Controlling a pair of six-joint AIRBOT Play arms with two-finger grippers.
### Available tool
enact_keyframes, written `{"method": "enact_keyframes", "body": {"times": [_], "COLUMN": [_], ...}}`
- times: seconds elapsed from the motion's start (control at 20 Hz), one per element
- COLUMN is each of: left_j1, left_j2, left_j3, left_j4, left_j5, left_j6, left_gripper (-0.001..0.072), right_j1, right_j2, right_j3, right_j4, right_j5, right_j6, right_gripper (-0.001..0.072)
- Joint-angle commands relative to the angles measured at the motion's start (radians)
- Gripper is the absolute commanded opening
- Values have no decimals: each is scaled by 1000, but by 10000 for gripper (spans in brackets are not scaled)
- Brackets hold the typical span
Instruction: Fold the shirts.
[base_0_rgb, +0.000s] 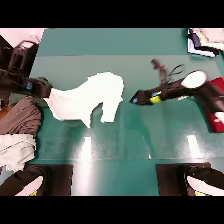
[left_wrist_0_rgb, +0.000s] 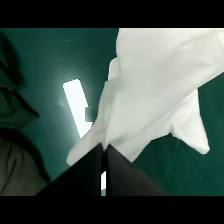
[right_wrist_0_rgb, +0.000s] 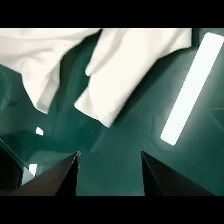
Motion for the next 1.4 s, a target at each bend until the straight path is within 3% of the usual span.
{"method": "enact_keyframes", "body": {"times": [0.0, 0.35, 0.7, 0.75, 0.8, 0.85, 1.0, 1.2, 1.35], "left_j1": [0, 0, 0, 0, 0, 0, 0, 0, 0], "left_j2": [0, 0, 0, 0, 0, 0, 1, 1, 1], "left_j3": [51, 51, 51, 51, 51, 51, 81, 306, 492], "left_j4": [26, 11, -10, -13, -16, -21, 35, 169, 170], "left_j5": [-18, -39, -60, -60, -60, -60, -48, -46, -41], "left_j6": [-3, -4, -3, -3, -4, -3, -1, -1, -1], "left_gripper": [23, 23, 23, 23, 23, 23, 22, 22, 22], "right_j1": [91, 237, 299, 299, 299, 296, 244, 48, -124], "right_j2": [-144, -349, -403, -403, -403, -400, -317, -68, 83], "right_j3": [-45, 100, 178, 183, 190, 195, 196, 238, 366], "right_j4": [93, 117, 114, 113, 103, 77, -88, -502, -653], "right_j5": [-134, -203, -314, -325, -320, -314, -212, 72, 257], "right_j6": [0, 3, 21, 20, 17, 17, 33, 180, 186], "right_gripper": [451, 451, 420, 289, 44, 16, 13, 13, 13]}}
